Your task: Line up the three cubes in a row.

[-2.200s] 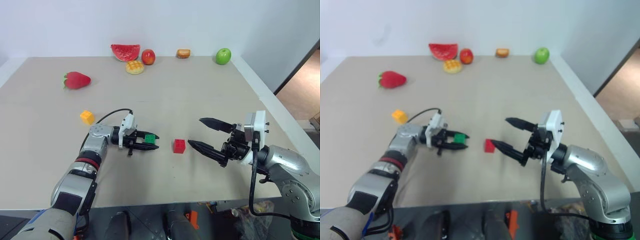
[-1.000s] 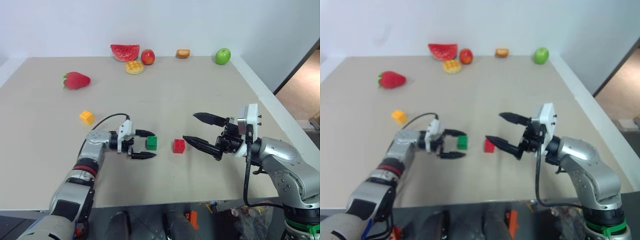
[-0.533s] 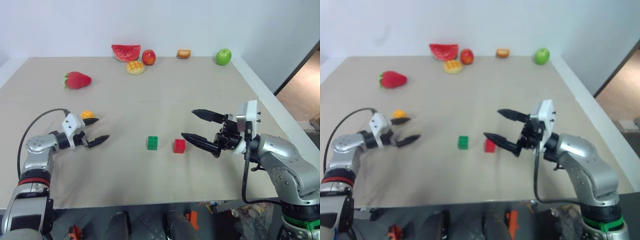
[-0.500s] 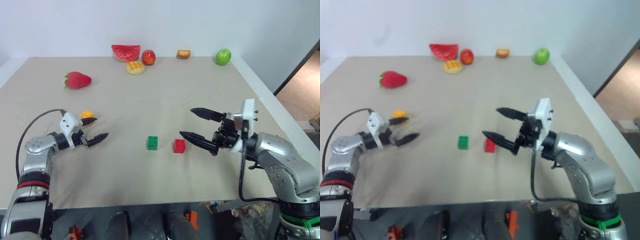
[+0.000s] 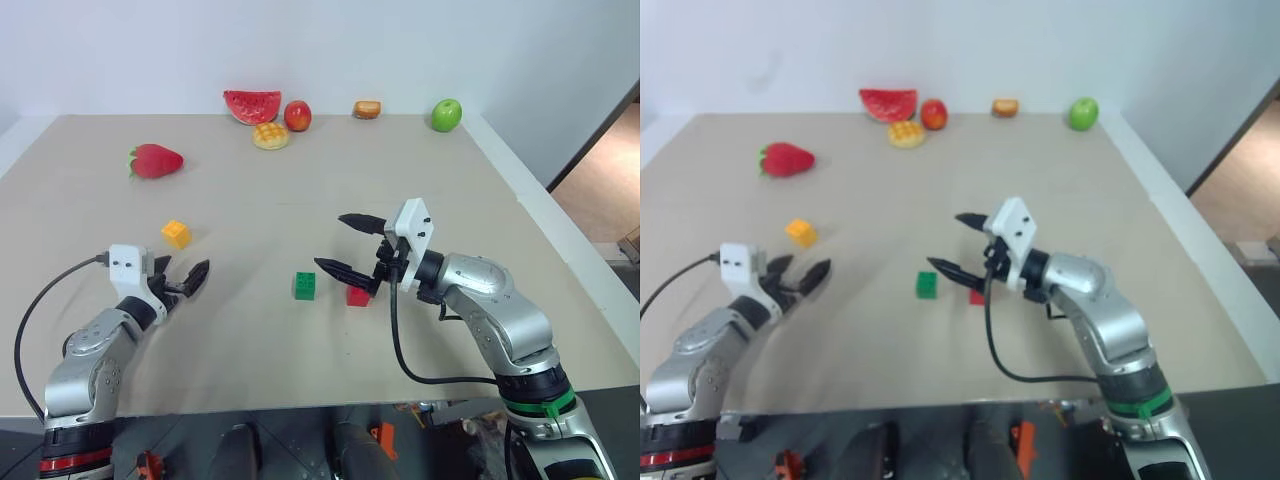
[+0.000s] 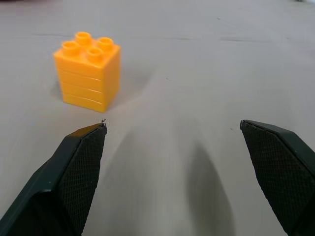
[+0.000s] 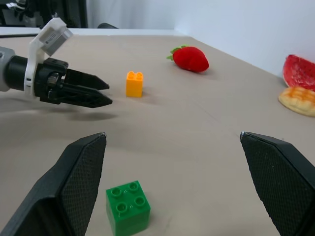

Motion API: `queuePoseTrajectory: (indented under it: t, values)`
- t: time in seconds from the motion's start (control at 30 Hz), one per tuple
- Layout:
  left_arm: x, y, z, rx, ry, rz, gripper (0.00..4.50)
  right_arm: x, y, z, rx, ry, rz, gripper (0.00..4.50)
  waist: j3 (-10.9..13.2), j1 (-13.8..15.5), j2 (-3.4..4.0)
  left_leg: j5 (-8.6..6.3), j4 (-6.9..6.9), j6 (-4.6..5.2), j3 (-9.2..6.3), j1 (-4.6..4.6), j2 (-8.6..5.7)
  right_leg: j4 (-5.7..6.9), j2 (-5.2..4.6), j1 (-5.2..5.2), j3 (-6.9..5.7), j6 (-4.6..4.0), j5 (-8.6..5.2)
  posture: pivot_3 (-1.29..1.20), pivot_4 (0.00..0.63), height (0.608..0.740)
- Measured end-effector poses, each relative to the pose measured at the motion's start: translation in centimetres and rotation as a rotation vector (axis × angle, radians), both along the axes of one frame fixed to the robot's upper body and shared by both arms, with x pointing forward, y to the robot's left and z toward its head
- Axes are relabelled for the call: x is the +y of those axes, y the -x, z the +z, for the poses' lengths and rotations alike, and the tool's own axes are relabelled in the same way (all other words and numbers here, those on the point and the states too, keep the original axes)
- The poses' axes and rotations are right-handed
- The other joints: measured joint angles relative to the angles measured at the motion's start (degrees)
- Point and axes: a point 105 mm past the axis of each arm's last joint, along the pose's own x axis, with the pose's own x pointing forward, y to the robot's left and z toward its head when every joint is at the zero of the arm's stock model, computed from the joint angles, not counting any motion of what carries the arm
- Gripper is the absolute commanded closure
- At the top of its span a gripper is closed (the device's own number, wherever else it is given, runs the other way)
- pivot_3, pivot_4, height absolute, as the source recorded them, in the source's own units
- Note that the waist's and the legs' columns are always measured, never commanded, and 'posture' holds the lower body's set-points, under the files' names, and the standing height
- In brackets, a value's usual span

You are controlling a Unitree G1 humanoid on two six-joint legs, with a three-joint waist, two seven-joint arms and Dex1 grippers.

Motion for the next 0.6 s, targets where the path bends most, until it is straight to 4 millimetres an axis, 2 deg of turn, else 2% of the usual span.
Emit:
queuePoseTrajectory:
  t: [0.27,0.4,0.6]
  values:
    - [2.0,-0.8,-0.8,0.018,-0.057,0.167,0.01,0.2,0.0,-0.1,-0.006,-0.002,0.01,0.0,0.0,0.01,0.0,0.0,-0.01,0.0,-0.01,-0.03,0.0,0.0,0.01,-0.02,-0.02,-0.02,-0.01,0.0,0.15,0.74]
    - [2.6,-1.5,-1.0,0.016,-0.069,0.187,0.01,0.2,0.0,-0.2,-0.004,-0.001,0.007,0.0,0.0,0.02,0.0,0.0,-0.01,0.0,-0.01,-0.04,0.0,-0.02,0.01,-0.02,-0.02,-0.02,-0.01,0.0,0.15,0.74]
    - [3.3,-4.0,-0.3,-0.007,-0.116,0.16,0.01,0.0,0.2,-0.5,0.003,-0.002,0.002,0.0,-0.01,0.16,-0.01,0.0,-0.01,0.0,-0.03,-0.06,-0.02,-0.02,0.01,-0.02,-0.05,-0.01,-0.01,0.0,0.15,0.74]
